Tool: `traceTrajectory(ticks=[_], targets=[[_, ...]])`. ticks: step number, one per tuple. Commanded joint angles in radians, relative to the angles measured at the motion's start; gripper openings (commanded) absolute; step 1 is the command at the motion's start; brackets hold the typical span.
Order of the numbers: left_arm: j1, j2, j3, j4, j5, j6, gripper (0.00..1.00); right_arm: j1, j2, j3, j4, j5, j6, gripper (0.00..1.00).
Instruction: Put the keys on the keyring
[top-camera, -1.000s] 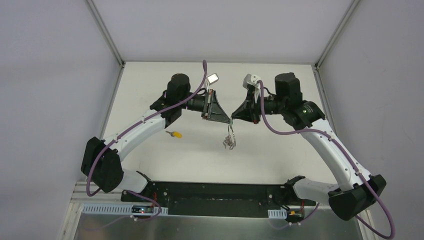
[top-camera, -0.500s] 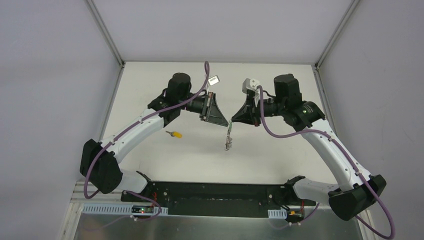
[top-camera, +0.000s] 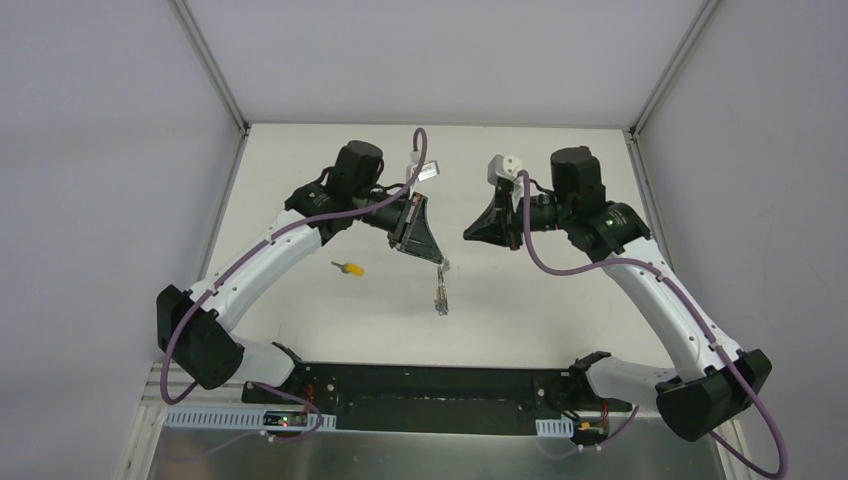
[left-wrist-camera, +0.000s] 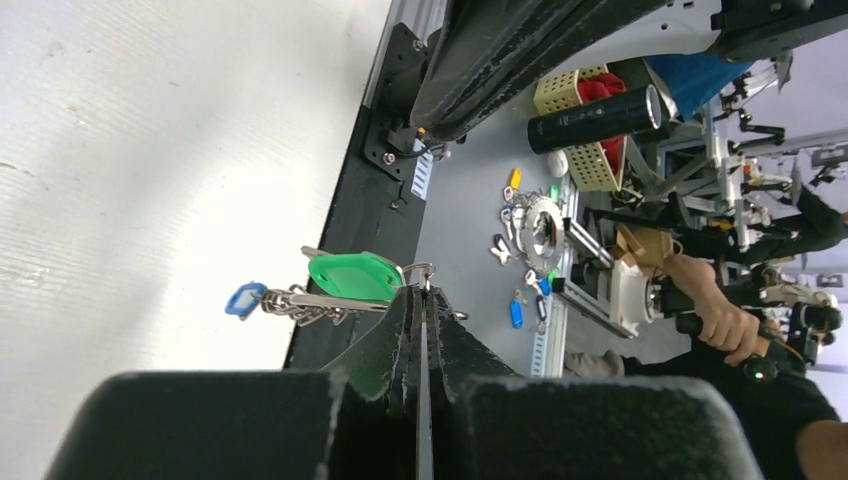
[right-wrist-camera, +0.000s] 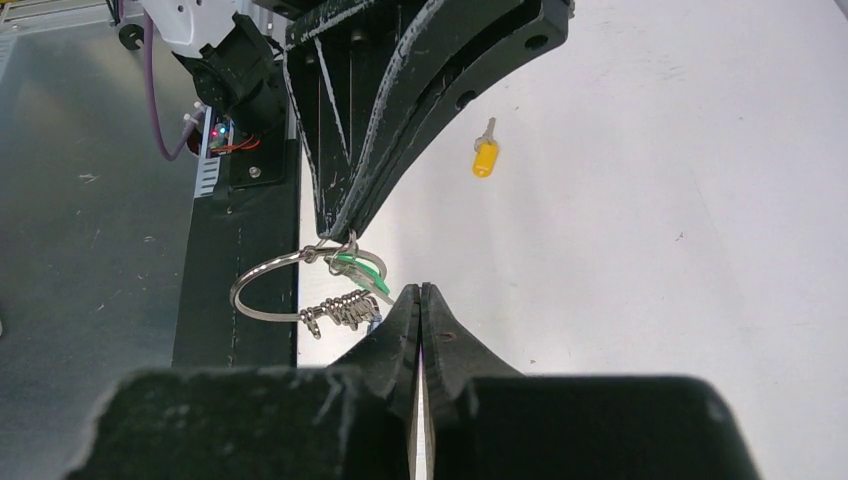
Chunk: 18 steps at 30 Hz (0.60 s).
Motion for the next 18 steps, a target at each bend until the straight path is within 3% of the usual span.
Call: traceTrajectory(ticks=[1,3,6,9,11,14,18], targets=[[-0.015,-0.003,0.053,-0.055,0.008,0.086,0.00,-0.004,0.002,-0.015,0.042,-0.063,-0.010,0.00],[-0.015,-0.008,0.055,-0.053,0.010,0.095,0.00,-0.005,0.001,-0.025,0.048,-0.091,-0.009,0.00],[-0.015,-0.020,0.060,-0.060,0.008,0.125,0.00,-0.015,0.005,-0.045,0.073,-0.151,0.018,0.11],[-0.015,-0.034,0.068,-0.062,0.004,0.148,0.00,-0.019,0.016,-0.066,0.092,-0.209,0.031,0.25],[-0.015,-0.042,0.069,-0.060,0.008,0.153,0.00,-0.020,0.030,-0.076,0.110,-0.244,0.048,0.46],[-0.015,-0.050,0.066,-0.050,0.018,0.152,0.00,-0.019,0.054,-0.098,0.155,-0.298,0.095,0.67],[-0.015,-0.067,0.042,-0.006,0.021,0.129,0.00,-0.018,0.078,-0.151,0.285,-0.343,0.161,0.74]])
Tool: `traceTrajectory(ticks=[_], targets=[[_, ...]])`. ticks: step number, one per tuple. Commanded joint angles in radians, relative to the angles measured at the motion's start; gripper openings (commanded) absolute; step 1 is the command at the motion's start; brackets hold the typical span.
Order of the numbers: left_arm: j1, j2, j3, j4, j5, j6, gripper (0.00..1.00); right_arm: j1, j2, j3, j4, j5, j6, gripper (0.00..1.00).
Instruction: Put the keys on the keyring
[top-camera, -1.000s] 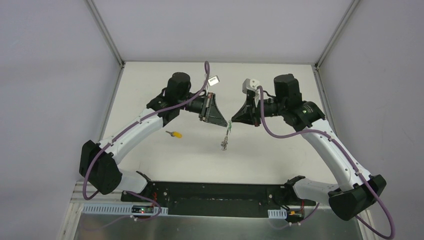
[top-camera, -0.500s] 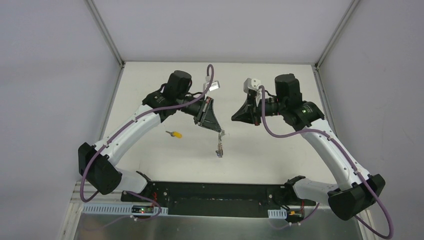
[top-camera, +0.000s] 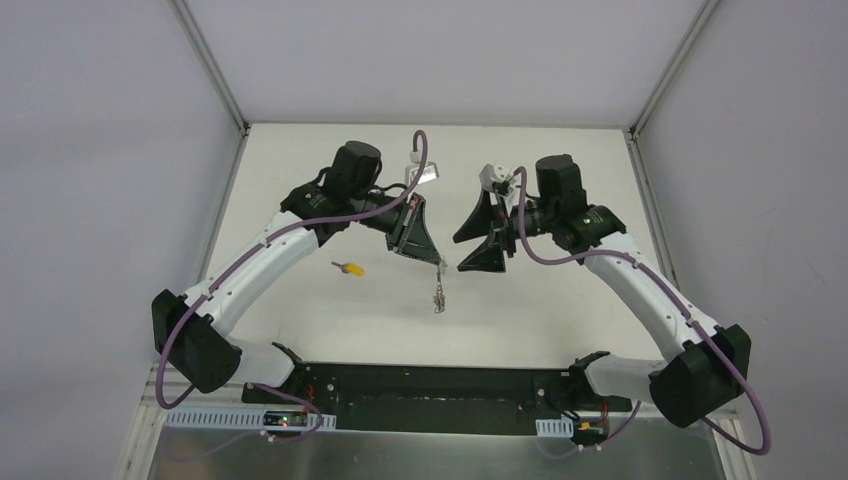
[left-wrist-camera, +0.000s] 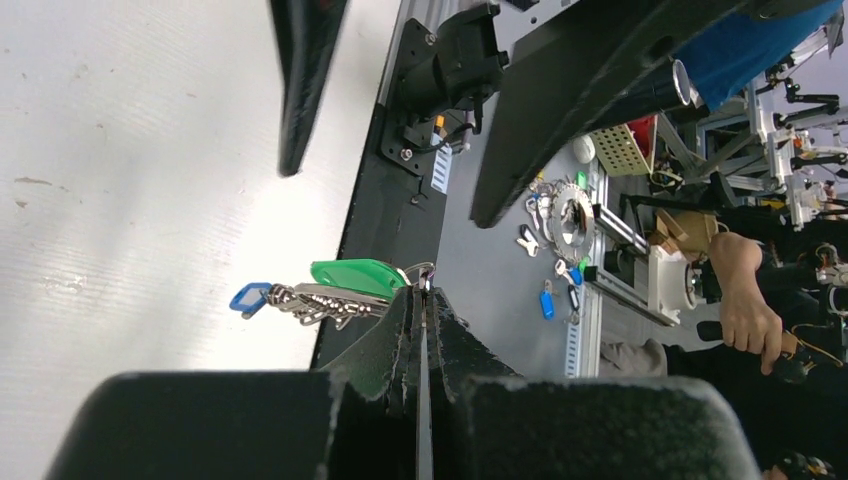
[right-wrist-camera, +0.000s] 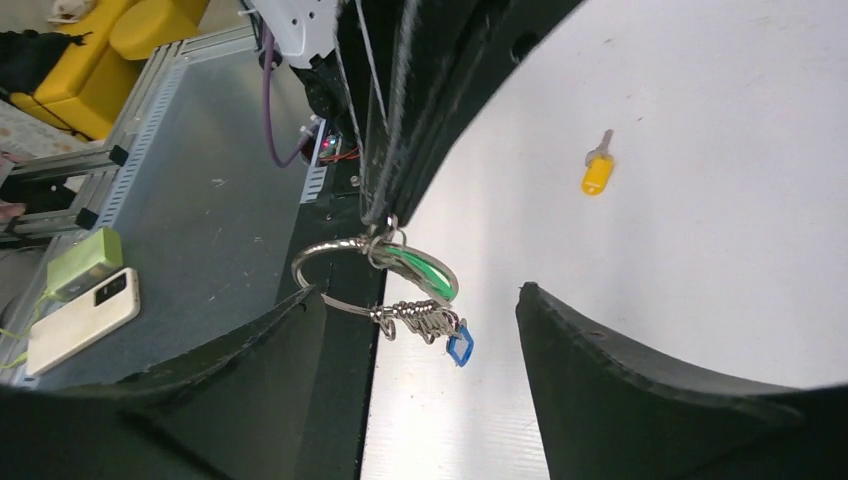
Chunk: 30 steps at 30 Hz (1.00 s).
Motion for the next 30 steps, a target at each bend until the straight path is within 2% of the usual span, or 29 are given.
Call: traceTrajectory(ticks=[1,3,7,10,15,19,24,30], targets=[[-0.008,-0.059,0.014,0.070,0.036,0.000,0.00,-0.002,0.025,-0.056,0.198,-0.133,0.132,0.75],[-0.009,-0.064,0.006,0.094,0.044,-0.020,0.00,0.001,0.038,-0.082,0.261,-0.142,0.205,0.75],[-0.008,-0.068,0.000,0.113,0.047,-0.033,0.00,0.024,0.071,-0.100,0.315,-0.137,0.237,0.75],[-0.008,-0.067,-0.010,0.125,0.048,-0.042,0.00,0.053,0.096,-0.093,0.318,-0.128,0.258,0.71],[-0.008,-0.063,-0.022,0.140,0.049,-0.051,0.00,0.071,0.122,-0.078,0.300,-0.120,0.254,0.55],[-0.007,-0.062,-0.024,0.138,0.041,-0.046,0.00,0.072,0.115,-0.074,0.291,-0.121,0.246,0.50],[-0.002,-0.057,-0.027,0.134,0.034,-0.041,0.00,0.072,0.112,-0.059,0.242,-0.100,0.204,0.28],[0.010,-0.061,-0.030,0.110,0.019,-0.018,0.00,0.070,0.111,-0.046,0.185,-0.066,0.150,0.13]])
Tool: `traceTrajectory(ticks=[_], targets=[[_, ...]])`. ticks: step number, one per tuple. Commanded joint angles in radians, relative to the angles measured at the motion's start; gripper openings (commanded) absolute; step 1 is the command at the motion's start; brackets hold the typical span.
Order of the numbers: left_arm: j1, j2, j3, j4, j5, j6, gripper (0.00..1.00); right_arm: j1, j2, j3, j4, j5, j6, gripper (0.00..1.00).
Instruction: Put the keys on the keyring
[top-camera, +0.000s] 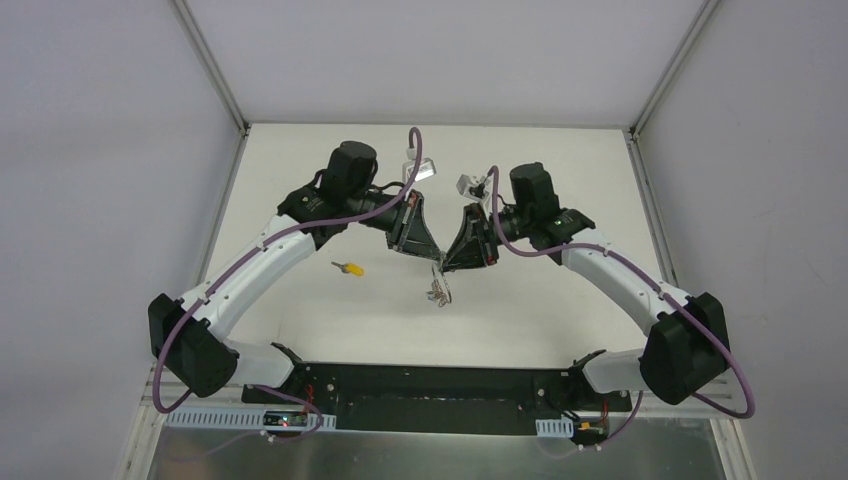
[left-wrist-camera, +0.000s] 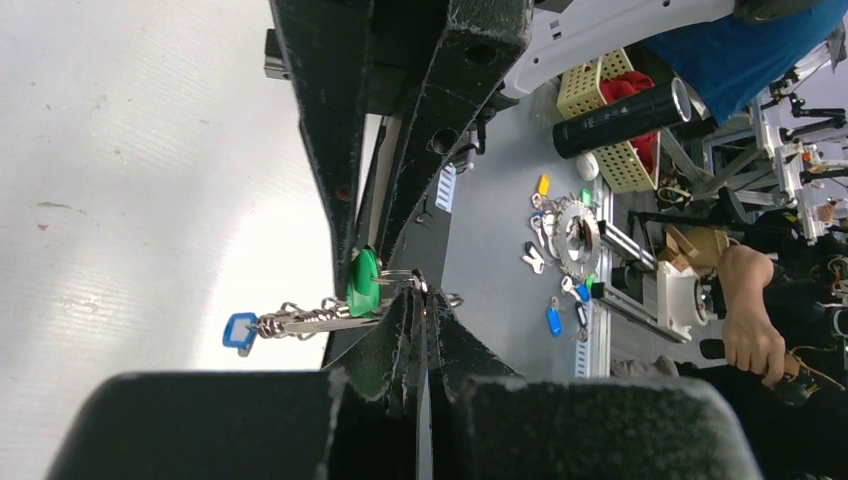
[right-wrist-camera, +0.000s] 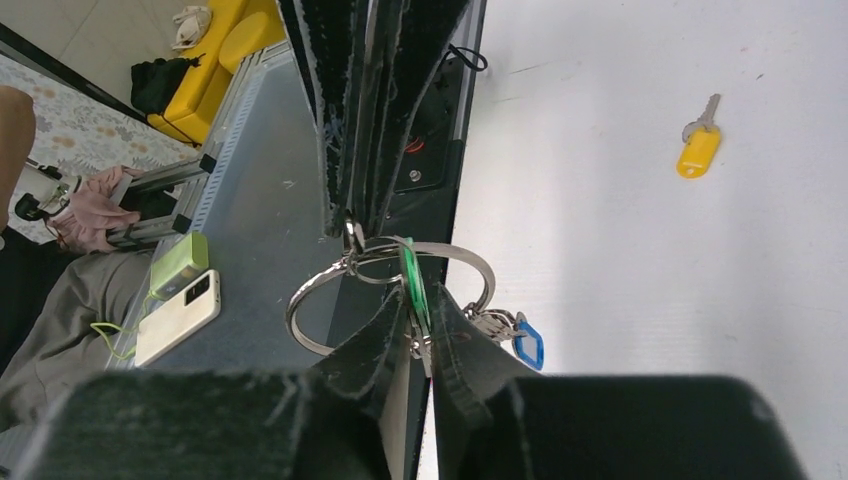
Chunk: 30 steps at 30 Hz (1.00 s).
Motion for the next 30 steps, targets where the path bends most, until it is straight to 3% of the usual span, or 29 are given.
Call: traceTrajectory(ticks=[1,4,18,26,30], targets=[[0.011,-0.030,-0.007,0.020,0.022,0.026,0.00,0.000,-0.015,0.055,-0.051,0.019,-0.074,0.09],[0.022,-0.030,-0.012,0.009,0.016,0.042,0.00,-0.006,-0.023,0.056,-0.058,0.038,-0.088,0.00],[0.072,0.026,0.054,-0.168,-0.065,0.274,0.01,-0.031,-0.082,0.128,-0.162,0.309,-0.155,0.00],[0.086,0.060,0.112,-0.207,-0.093,0.358,0.25,-0.025,-0.109,0.209,-0.272,0.330,-0.220,0.00],[0.097,0.077,0.139,-0.226,-0.123,0.431,0.51,-0.023,-0.117,0.218,-0.288,0.305,-0.227,0.00]])
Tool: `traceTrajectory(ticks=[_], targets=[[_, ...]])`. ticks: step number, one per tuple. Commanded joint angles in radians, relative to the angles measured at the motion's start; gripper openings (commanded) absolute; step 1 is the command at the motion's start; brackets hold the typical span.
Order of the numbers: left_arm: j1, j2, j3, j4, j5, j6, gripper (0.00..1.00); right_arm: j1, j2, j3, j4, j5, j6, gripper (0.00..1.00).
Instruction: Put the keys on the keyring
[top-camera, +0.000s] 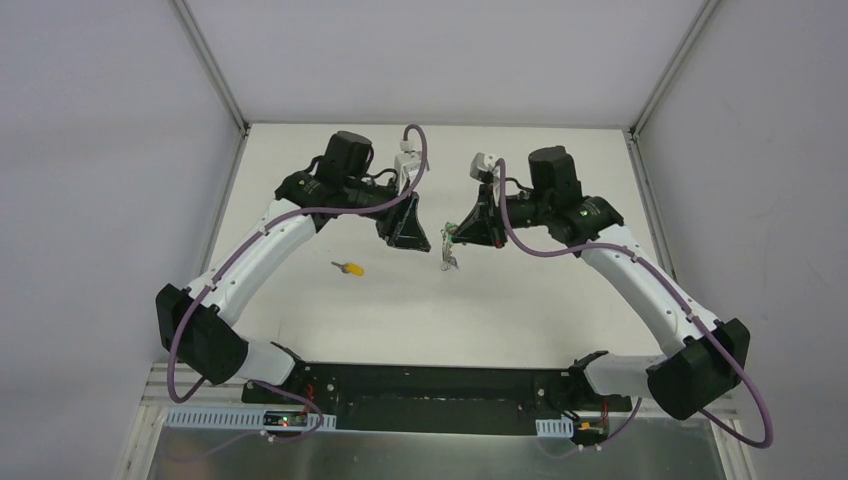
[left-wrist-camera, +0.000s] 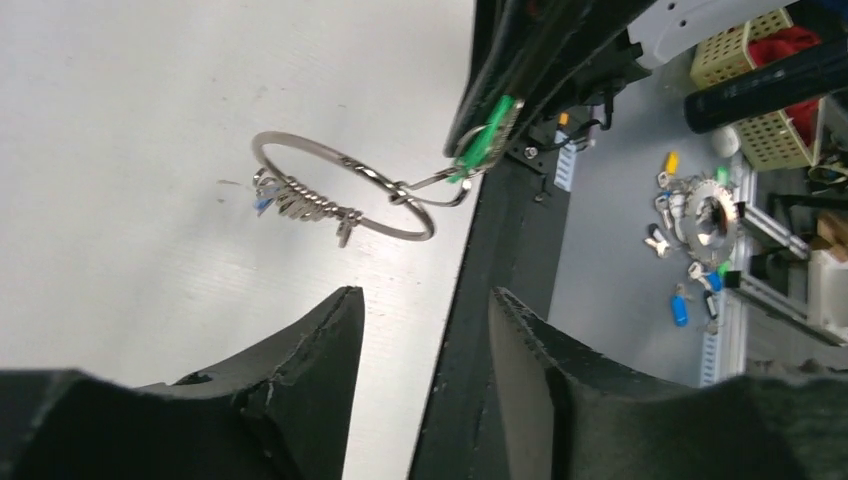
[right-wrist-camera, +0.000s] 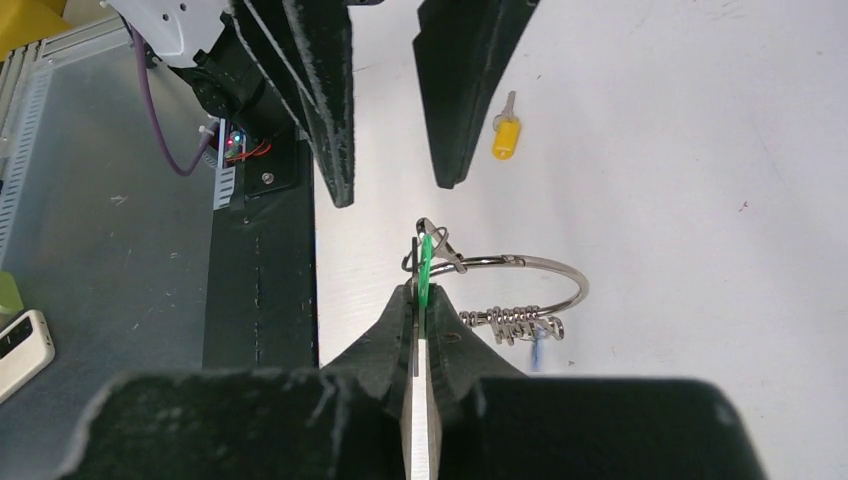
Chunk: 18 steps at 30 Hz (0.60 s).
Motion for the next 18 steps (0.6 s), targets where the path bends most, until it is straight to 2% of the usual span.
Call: traceTrajectory(ticks=[1,4,8,11,18], targets=[[0.019,0.021,0.061,-0.044,-0.029,0.133,0.54,0.001,-0.049,0.052,-0.037,-0.029,-0.045,0.00],[0.021,0.039,0.074,-0.037,-0.051,0.188,0.59,0.001,-0.055,0.048,-0.042,-0.059,-0.047,0.00],[0.021,0.065,0.058,0.025,-0.012,0.102,0.63,0.001,-0.055,0.050,-0.027,-0.066,-0.014,0.00],[0.021,0.065,-0.009,0.128,0.043,0.026,0.71,0.001,-0.053,0.049,-0.015,-0.093,0.001,0.00],[0.020,0.012,-0.162,0.394,0.055,-0.020,0.75,-0.009,-0.036,0.051,-0.014,-0.207,0.005,0.00]])
